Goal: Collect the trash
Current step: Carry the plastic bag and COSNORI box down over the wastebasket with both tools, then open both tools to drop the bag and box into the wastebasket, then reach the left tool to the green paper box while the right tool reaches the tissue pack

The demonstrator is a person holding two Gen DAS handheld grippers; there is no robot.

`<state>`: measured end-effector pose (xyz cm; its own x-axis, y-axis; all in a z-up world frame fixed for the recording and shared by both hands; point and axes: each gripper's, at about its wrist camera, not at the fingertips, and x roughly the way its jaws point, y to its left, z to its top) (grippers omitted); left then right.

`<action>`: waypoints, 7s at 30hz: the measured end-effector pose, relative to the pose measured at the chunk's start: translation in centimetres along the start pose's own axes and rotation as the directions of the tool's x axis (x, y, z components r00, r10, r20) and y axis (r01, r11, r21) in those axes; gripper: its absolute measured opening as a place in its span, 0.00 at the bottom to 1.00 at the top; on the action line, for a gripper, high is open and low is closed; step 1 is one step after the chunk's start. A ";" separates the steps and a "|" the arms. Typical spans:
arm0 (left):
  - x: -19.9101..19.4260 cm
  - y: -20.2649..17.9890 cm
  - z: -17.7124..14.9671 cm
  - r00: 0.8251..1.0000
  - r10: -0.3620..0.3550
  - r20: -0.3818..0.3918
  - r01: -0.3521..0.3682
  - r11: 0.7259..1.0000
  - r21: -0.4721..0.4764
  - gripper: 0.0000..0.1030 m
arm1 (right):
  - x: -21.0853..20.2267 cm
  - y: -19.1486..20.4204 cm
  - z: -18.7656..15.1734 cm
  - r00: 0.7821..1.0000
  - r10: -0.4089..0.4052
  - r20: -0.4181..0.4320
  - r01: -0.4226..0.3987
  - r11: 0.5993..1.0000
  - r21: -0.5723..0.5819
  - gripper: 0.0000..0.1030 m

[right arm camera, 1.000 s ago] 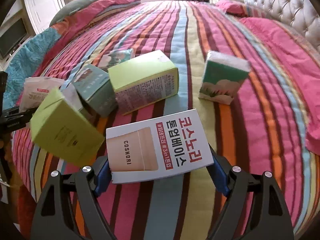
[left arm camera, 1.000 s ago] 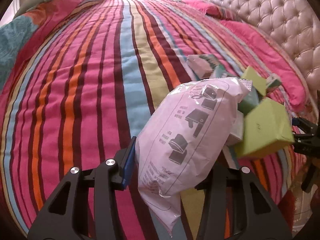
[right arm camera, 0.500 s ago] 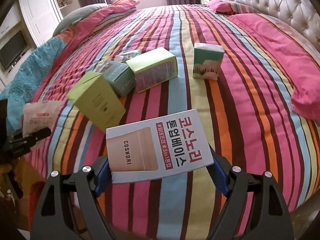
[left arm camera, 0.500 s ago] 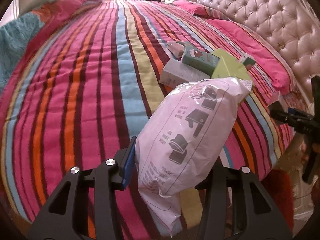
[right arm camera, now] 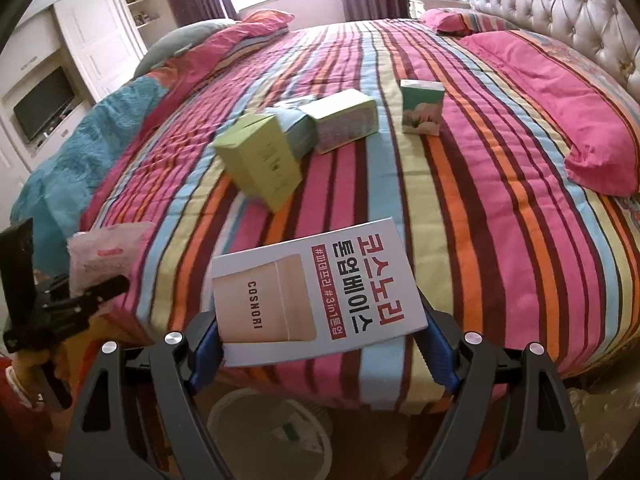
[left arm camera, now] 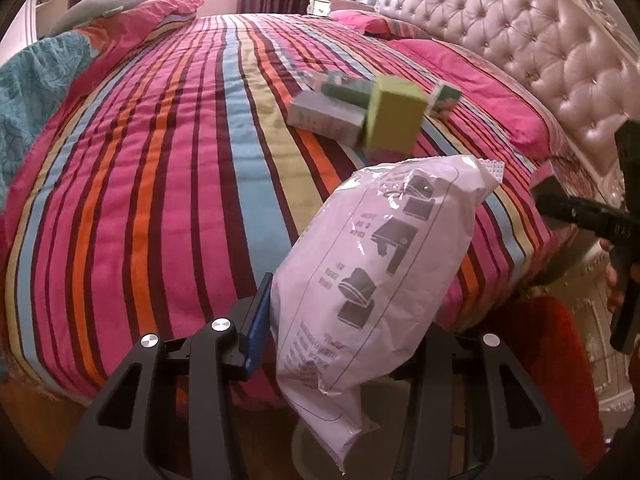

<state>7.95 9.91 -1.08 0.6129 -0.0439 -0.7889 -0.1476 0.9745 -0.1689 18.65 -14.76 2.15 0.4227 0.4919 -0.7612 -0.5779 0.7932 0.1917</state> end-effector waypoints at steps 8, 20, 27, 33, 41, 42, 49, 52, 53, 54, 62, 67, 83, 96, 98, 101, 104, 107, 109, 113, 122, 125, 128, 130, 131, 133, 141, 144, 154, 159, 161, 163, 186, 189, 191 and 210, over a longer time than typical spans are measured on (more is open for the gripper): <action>-1.0 -1.4 -4.2 0.999 -0.004 -0.052 0.007 0.999 0.051 0.43 | -1.7 2.3 -2.6 0.999 0.043 0.005 -0.043 0.999 -0.010 0.76; -1.0 -4.0 -9.1 0.988 -0.035 -0.148 0.044 0.997 0.058 0.43 | -0.6 5.4 -7.9 0.994 0.069 -0.086 -0.068 0.998 0.006 0.76; 0.6 -5.5 -10.7 0.977 -0.007 -0.211 0.032 0.993 0.115 0.43 | 0.8 6.0 -9.5 0.989 0.014 -0.144 -0.017 1.000 -0.020 0.76; 1.7 -4.6 -11.3 0.964 0.002 -0.266 0.019 0.997 0.077 0.43 | 2.4 5.7 -11.0 0.977 -0.006 -0.215 0.003 1.000 -0.012 0.76; 3.5 -4.2 -12.2 0.935 -0.017 -0.354 0.038 0.998 0.054 0.43 | 4.6 5.5 -12.6 0.944 -0.005 -0.329 0.005 1.000 0.001 0.76; 3.9 -4.2 -12.3 0.928 -0.019 -0.372 0.042 0.998 0.052 0.43 | 4.8 5.5 -12.7 0.941 -0.005 -0.339 0.006 1.000 0.003 0.76; 5.2 -3.9 -13.2 0.892 -0.030 -0.451 0.053 0.998 0.038 0.43 | 6.1 5.5 -13.4 0.907 0.009 -0.420 0.004 1.000 0.029 0.76; 5.8 -3.8 -13.3 0.878 -0.038 -0.478 0.060 0.998 0.030 0.43 | 7.5 5.3 -13.9 0.882 0.046 -0.468 -0.016 0.997 0.069 0.76; 6.1 -3.9 -13.4 0.870 -0.043 -0.491 0.066 0.997 0.028 0.43 | 8.0 5.2 -14.1 0.871 0.060 -0.487 -0.019 0.996 0.089 0.76; 6.3 -4.1 -13.5 0.864 -0.049 -0.501 0.071 0.997 0.027 0.43 | 8.4 5.0 -14.4 0.861 0.070 -0.503 -0.020 0.994 0.106 0.76; 8.4 -4.6 -14.6 0.806 -0.070 -0.587 0.099 0.995 0.018 0.43 | 9.8 4.4 -15.3 0.819 0.084 -0.568 -0.006 0.990 0.138 0.76; 9.3 -4.4 -15.6 0.774 -0.043 -0.632 0.072 0.997 0.020 0.43 | 11.5 5.1 -15.7 0.786 0.071 -0.614 0.006 0.993 0.122 0.76; 15.9 -4.4 -17.6 0.611 -0.010 -0.792 0.034 0.999 0.014 0.43 | 16.8 3.5 -19.1 0.648 0.205 -0.734 0.072 0.942 0.327 0.76; 18.8 -2.9 -19.5 0.517 -0.084 -0.852 -0.034 0.992 -0.118 0.65 | 20.2 3.0 -21.7 0.591 0.293 -0.752 0.115 0.892 0.437 0.76; 18.9 -2.7 -19.3 0.520 -0.098 -0.848 -0.046 0.989 -0.143 0.85 | 20.1 2.7 -21.8 0.588 0.301 -0.751 0.119 0.886 0.448 0.77; 19.3 -2.8 -19.4 0.531 -0.126 -0.838 -0.037 0.985 -0.171 0.86 | 20.3 2.3 -22.3 0.580 0.293 -0.760 0.147 0.880 0.452 0.93; 19.5 -3.2 -19.6 0.516 -0.107 -0.850 -0.036 0.988 -0.147 0.86 | 20.5 1.8 -22.4 0.590 0.275 -0.759 0.179 0.872 0.455 0.93; 19.5 -3.2 -19.8 0.516 -0.096 -0.851 -0.038 0.990 -0.135 0.86 | 20.6 1.3 -22.5 0.603 0.269 -0.751 0.191 0.866 0.463 0.93; 19.4 -3.1 -19.8 0.523 -0.099 -0.847 -0.040 0.989 -0.140 0.86 | 20.6 1.3 -22.5 0.604 0.268 -0.751 0.193 0.865 0.464 0.93; 19.0 -3.0 -19.9 0.526 -0.089 -0.846 -0.053 0.989 -0.137 0.86 | 20.4 1.1 -22.6 0.605 0.264 -0.751 0.195 0.865 0.462 0.93; 16.9 -3.0 -18.8 0.581 -0.051 -0.812 -0.077 0.990 -0.118 0.86 | 18.6 1.1 -21.5 0.643 0.261 -0.720 0.179 0.863 0.472 0.93; 15.8 -3.1 -18.5 0.598 -0.061 -0.799 -0.070 0.989 -0.128 0.86 | 17.9 1.5 -21.2 0.632 0.282 -0.722 0.150 0.869 0.471 0.93; 14.5 -3.2 -18.1 0.621 -0.070 -0.781 -0.056 0.990 -0.133 0.86 | 16.9 1.9 -20.7 0.627 0.306 -0.716 0.110 0.875 0.471 0.93; 13.6 -3.4 -17.8 0.645 -0.066 -0.761 -0.050 0.991 -0.127 0.86 | 15.8 2.3 -19.9 0.654 0.304 -0.692 0.076 0.885 0.460 0.93; 13.0 -3.4 -17.5 0.660 -0.061 -0.749 -0.049 0.991 -0.124 0.86 | 15.2 2.4 -19.5 0.672 0.295 -0.679 0.063 0.891 0.450 0.93; 12.2 -3.5 -17.1 0.687 -0.052 -0.725 -0.053 0.991 -0.121 0.86 | 13.5 2.7 -18.3 0.723 0.266 -0.637 0.037 0.906 0.421 0.93; 7.8 -3.8 -14.8 0.816 -0.018 -0.578 -0.059 0.992 -0.114 0.86 | 7.9 3.4 -14.0 0.872 0.122 -0.474 -0.007 0.971 0.238 0.93; 5.8 -4.2 -13.1 0.875 0.019 -0.484 -0.072 0.993 -0.091 0.86 | 5.0 4.2 -11.3 0.939 0.016 -0.343 0.025 0.993 0.114 0.93; 0.6 -6.5 -5.3 0.990 0.109 -0.091 -0.111 0.994 -0.014 0.86 | -2.1 2.8 -2.7 0.977 -0.178 0.117 0.175 0.984 0.037 0.93; 0.8 -6.7 -1.6 0.995 0.095 0.014 -0.095 0.995 -0.030 0.86 | -1.5 0.0 0.4 0.961 -0.216 0.171 0.196 0.973 0.124 0.93; 0.8 -7.2 -0.5 0.995 0.092 0.045 -0.091 0.996 -0.015 0.86 | -1.0 -0.8 1.7 0.958 -0.218 0.189 0.190 0.970 0.152 0.93; 1.1 -7.2 1.0 0.995 0.077 0.066 -0.077 0.997 -0.009 0.86 | -1.2 -1.7 2.5 0.958 -0.211 0.193 0.179 0.969 0.168 0.93; 10.2 -7.2 11.3 0.996 0.033 0.084 -0.028 0.998 -0.061 0.86 | 7.1 -6.3 11.7 0.949 -0.274 0.157 0.241 0.950 0.200 0.93; 10.8 -7.1 11.7 0.996 0.023 0.082 -0.018 0.998 -0.066 0.86 | 8.5 -7.2 13.0 0.947 -0.287 0.146 0.254 0.944 0.210 0.93; 11.2 -7.2 11.9 0.997 0.024 0.079 -0.020 0.998 -0.054 0.86 | 9.3 -7.8 13.6 0.947 -0.292 0.135 0.259 0.941 0.219 0.93; 12.7 -7.3 13.8 0.994 0.048 0.102 -0.043 0.997 -0.059 0.85 | 14.5 -11.3 16.5 0.946 -0.320 0.052 0.299 0.923 0.242 0.91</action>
<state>27.48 5.26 -1.73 0.6809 0.0260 -0.7319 -0.2194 0.9607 -0.1700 42.83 -10.64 -0.84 0.6210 0.2301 -0.7493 -0.2379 0.9662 0.0996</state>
